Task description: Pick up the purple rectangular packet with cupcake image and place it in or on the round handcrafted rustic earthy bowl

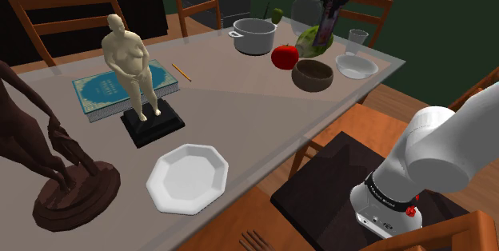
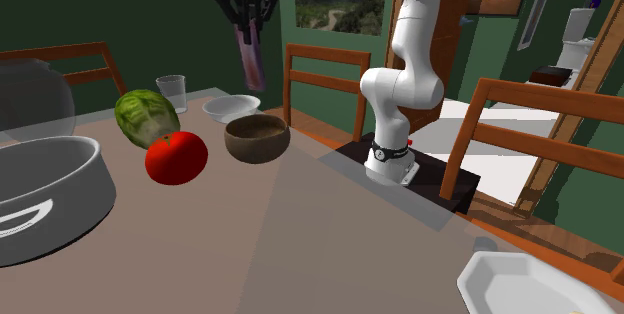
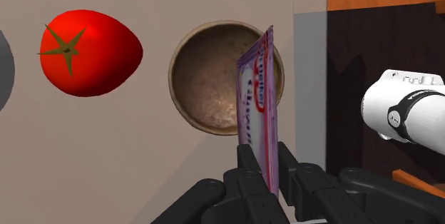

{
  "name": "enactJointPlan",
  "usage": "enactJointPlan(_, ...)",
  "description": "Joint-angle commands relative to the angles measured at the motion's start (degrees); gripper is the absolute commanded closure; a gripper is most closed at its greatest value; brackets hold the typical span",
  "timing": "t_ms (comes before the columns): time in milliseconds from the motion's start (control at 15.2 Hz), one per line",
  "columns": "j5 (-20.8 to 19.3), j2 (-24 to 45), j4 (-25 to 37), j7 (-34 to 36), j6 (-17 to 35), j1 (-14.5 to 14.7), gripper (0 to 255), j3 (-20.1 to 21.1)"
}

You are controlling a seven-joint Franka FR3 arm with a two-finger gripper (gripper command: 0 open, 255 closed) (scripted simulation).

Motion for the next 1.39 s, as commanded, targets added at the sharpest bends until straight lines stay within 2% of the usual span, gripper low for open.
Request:
enactJointPlan(0,-0.19,-0.65,-2.16,0.31,1.55,-0.04,255,0.11)
enactJointPlan(990,-1.31,-3.22,-16.10,1.31,13.00,-0.63,255,-0.35)
enactJointPlan(1320,-1.35,-3.27,-16.68,1.34,13.54,-0.66,255,-0.39)
